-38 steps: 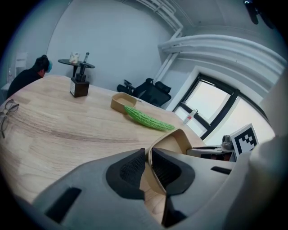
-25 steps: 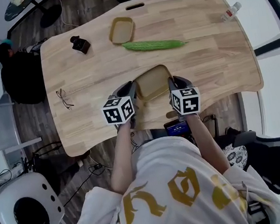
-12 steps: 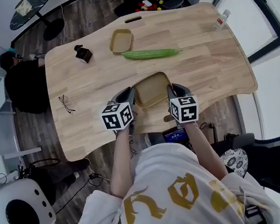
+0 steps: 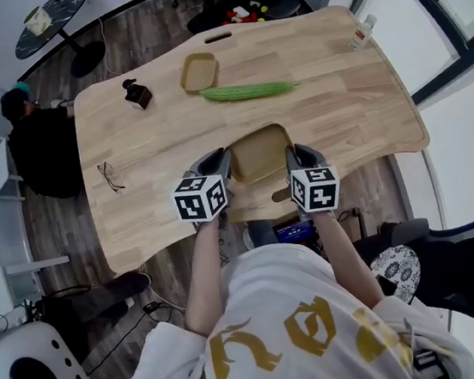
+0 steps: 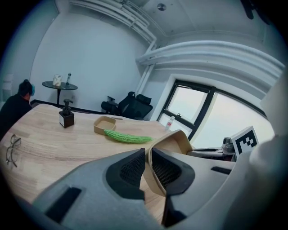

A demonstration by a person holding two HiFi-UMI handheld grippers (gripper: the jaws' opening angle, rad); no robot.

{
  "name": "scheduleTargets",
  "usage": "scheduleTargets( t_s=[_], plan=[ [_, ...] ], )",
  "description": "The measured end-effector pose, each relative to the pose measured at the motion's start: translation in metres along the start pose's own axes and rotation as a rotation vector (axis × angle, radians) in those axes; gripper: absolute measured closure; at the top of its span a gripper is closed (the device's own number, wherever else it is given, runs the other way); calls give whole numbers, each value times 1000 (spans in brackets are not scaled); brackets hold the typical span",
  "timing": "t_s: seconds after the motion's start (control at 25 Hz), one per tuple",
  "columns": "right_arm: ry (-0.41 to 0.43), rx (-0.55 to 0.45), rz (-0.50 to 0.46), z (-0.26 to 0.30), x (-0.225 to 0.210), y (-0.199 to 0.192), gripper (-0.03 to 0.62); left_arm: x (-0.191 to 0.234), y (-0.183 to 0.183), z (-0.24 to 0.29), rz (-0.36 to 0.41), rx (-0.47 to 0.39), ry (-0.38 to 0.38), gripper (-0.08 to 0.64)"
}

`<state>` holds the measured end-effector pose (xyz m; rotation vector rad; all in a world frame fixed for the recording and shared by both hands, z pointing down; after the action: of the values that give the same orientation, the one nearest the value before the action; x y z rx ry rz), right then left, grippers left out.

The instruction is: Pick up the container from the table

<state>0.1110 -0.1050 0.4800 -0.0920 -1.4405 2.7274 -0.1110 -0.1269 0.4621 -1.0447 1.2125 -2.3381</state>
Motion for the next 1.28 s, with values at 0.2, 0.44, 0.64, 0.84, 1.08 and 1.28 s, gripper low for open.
scheduleTargets(
  t_s=[0.2, 0.44, 0.64, 0.84, 1.08, 1.28],
  plan=[
    [12, -10, -6, -5, 3, 0, 558, -1, -1, -6, -2, -9, 5, 511],
    [19, -7, -5, -2, 4, 0, 558, 0, 0, -6, -16, -16, 10, 511],
    [22, 0, -5, 1, 6, 0, 560, 4, -1, -6, -20, -16, 12, 511],
    [26, 6, -16, 6, 6, -1, 560, 7, -2, -4, -24, -16, 16, 511],
    [22, 13, -28, 10, 5, 0, 561, 9, -3, -1, -30, -8, 15, 511],
    [18, 18, -23, 14, 2, 1, 561, 11, -2, 4, -39, -5, 12, 511]
  ],
)
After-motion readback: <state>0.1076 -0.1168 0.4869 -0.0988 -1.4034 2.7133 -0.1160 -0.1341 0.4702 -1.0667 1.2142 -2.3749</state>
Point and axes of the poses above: the fingertips, and each gripper's own axes: z forward along the fingers, x to its left, y out of its top, the point moved 7 cm from there along -z, backward along the fingers, and after that the axes turned 11 degrees about -y, right-handed, at the moved point
